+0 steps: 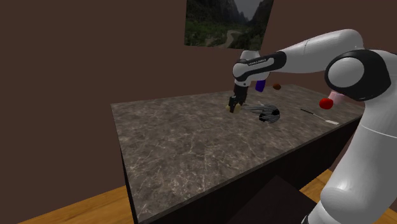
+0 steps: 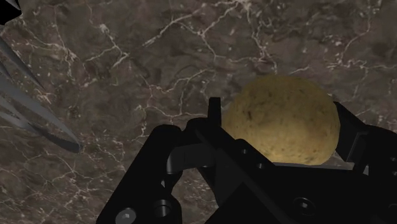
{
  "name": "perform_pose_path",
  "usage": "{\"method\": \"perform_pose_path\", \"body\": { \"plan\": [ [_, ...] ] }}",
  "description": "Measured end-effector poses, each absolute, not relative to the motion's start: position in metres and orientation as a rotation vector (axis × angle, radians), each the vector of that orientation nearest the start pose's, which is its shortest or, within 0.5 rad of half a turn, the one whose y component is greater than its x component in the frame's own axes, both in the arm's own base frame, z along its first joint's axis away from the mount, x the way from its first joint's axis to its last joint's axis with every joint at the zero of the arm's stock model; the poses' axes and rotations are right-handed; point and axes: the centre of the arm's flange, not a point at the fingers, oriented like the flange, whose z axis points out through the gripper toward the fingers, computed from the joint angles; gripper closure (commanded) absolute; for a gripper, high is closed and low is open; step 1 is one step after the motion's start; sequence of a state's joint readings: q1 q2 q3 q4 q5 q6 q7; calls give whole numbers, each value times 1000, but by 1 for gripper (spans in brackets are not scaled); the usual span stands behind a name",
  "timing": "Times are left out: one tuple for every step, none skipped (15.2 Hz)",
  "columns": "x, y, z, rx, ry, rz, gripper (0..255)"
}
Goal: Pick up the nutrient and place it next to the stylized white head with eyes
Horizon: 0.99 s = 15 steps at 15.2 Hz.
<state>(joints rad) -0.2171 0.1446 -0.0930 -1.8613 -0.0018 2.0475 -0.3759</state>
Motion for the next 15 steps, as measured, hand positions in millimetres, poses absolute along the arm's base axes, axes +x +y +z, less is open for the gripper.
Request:
{"method": "perform_pose_path", "body": {
  "plan": [
    [573,-182,439,-3168,-107,-55,255],
    [574,-182,435,-3168,-107,-55,255],
    [574,-181,430,-3168,-107,-55,255],
    [575,-183,423,-3168,-108,-55,255],
    [575,-184,418,-3168,-107,-55,255],
    [575,-184,412,-3168,-107,-55,255],
    [574,-184,407,-3168,-107,-55,255],
    [574,-184,401,-3168,-107,-55,255],
    [574,-183,397,-3168,-107,-55,255],
    [574,-182,392,-3168,-107,-55,255],
    [574,-181,386,-3168,-107,-55,255],
    [575,-182,381,-3168,-107,-55,255],
    [574,-183,375,-3168,-107,-55,255],
    [574,-184,370,-3168,-107,-55,255],
    [574,-184,365,-3168,-107,-55,255]
  ]
}}
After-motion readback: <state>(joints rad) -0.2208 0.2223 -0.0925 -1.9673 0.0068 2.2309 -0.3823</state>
